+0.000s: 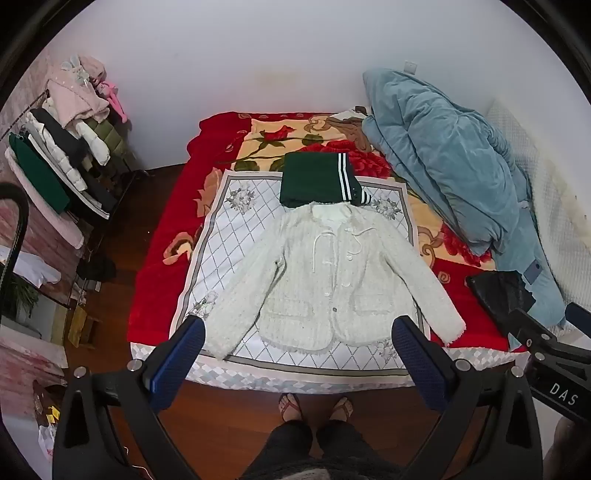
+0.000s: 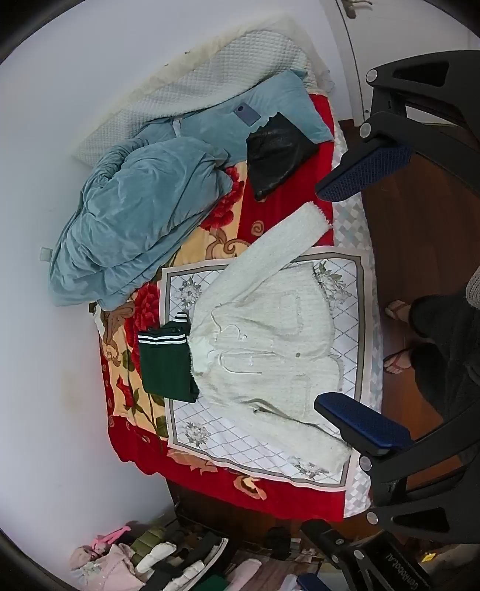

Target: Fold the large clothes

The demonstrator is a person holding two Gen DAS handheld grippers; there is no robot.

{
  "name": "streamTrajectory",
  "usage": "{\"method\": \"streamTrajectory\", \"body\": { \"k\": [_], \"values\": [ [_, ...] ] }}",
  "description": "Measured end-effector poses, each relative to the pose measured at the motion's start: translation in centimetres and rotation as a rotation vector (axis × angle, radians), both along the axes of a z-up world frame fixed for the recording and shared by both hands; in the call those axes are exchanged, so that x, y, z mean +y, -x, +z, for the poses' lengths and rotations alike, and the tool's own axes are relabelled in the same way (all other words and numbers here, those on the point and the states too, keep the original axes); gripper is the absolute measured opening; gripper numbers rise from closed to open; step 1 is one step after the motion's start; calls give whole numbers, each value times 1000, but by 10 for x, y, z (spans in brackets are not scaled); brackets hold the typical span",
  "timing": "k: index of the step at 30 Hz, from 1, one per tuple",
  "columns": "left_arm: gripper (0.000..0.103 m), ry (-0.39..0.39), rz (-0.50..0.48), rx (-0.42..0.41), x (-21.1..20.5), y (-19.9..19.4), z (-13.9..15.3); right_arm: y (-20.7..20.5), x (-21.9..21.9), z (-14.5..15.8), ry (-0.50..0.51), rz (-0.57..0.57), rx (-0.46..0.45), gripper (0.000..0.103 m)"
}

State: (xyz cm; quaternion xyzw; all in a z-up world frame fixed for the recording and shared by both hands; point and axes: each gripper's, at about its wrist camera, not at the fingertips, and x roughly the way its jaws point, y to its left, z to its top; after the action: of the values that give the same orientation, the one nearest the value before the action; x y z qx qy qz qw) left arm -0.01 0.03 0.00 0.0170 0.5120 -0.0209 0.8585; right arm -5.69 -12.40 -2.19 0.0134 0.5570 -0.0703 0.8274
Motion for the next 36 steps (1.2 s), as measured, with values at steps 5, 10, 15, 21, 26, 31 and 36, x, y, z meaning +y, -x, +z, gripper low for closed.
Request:
{"method": "streamTrajectory", "body": {
  "k": [5, 10, 15, 21, 26, 31, 36],
  "values": [
    [103, -3, 1, 3, 0, 0, 0, 1, 1, 0, -9, 0, 0, 103],
    [103, -9, 2, 5, 0, 0, 0, 1, 1, 1, -3, 0, 0, 103],
    [103, -10, 4, 5, 0, 0, 0, 0, 1, 4, -3, 3, 4, 103],
    [103, -9, -1, 5, 0, 0, 0, -1, 5, -6, -6, 14, 4, 103],
    [103, -5, -2, 4, -1, 0, -2, 2, 3, 2, -6, 21, 5, 103],
    [103, -6, -2, 5, -4, 0, 1, 0, 2, 2, -6, 21, 8, 103],
    [103, -6, -2, 4, -8, -2, 3, 0, 1, 4, -8, 21, 9, 103]
  ]
}}
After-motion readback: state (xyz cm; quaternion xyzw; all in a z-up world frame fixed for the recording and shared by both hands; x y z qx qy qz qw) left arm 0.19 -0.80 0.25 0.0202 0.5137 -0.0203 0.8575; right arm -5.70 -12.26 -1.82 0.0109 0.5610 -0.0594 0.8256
